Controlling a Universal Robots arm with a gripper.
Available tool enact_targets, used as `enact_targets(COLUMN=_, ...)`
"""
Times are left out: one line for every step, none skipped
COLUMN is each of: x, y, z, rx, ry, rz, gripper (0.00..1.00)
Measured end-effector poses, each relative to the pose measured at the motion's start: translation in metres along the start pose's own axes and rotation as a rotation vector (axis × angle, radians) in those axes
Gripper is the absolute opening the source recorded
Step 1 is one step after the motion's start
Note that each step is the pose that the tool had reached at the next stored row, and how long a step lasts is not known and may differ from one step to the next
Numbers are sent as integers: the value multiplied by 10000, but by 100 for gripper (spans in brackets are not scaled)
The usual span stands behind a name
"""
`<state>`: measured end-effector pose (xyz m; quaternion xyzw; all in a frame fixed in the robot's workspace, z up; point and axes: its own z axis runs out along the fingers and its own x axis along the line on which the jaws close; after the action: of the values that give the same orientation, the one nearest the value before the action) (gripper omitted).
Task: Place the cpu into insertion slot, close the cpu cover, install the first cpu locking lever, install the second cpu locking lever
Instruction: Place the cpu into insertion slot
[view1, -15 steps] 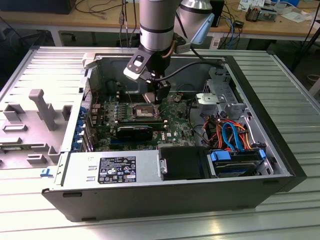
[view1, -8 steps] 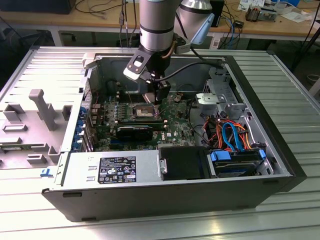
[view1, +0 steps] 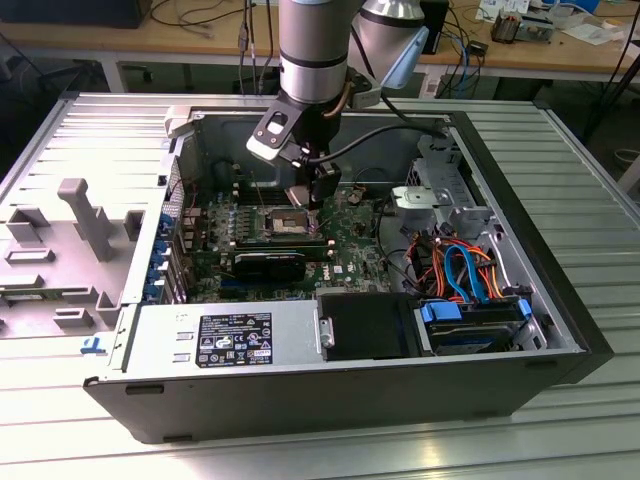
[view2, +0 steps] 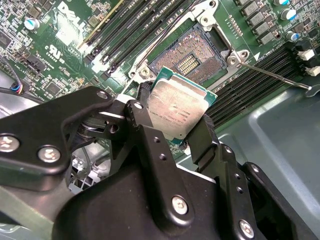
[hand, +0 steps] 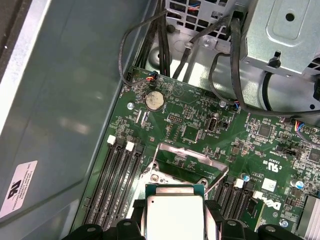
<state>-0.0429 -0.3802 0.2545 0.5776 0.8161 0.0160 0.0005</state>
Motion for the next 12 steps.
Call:
enact_targets(x=0, y=0, z=1, rx=0, ry=0, rz=7, gripper=54)
enact_targets(x=0, y=0, z=2, rx=-1, ry=0, rz=14, gripper=54)
enact_targets(x=0, y=0, z=3, rx=-1, ry=0, rz=23, gripper=54)
enact_targets(x=0, y=0, z=3, rx=-1, ry=0, rz=29, gripper=54)
enact_targets(x=0, y=0, z=5, rx=-1, ry=0, rz=41, gripper=54)
enact_targets(x=0, y=0, z=6, rx=-1, ry=0, rz=49, gripper=54)
enact_targets(x=0, y=0, z=7, rx=-1, ry=-1, rz=56, gripper=54)
enact_targets(x=0, y=0, z=8, rx=-1, ry=-2, rz=67, gripper=54)
enact_targets(x=0, y=0, z=9, rx=-1, ry=-2, rz=77, gripper=54)
enact_targets(x=0, y=0, z=10, rx=-2, ry=-2, rz=83, gripper=54)
enact_targets(x=0, y=0, z=11, rx=-2, ry=-2, rz=91, gripper=54)
enact_targets(x=0, y=0, z=13, rx=-2, ry=-2, rz=101, gripper=54)
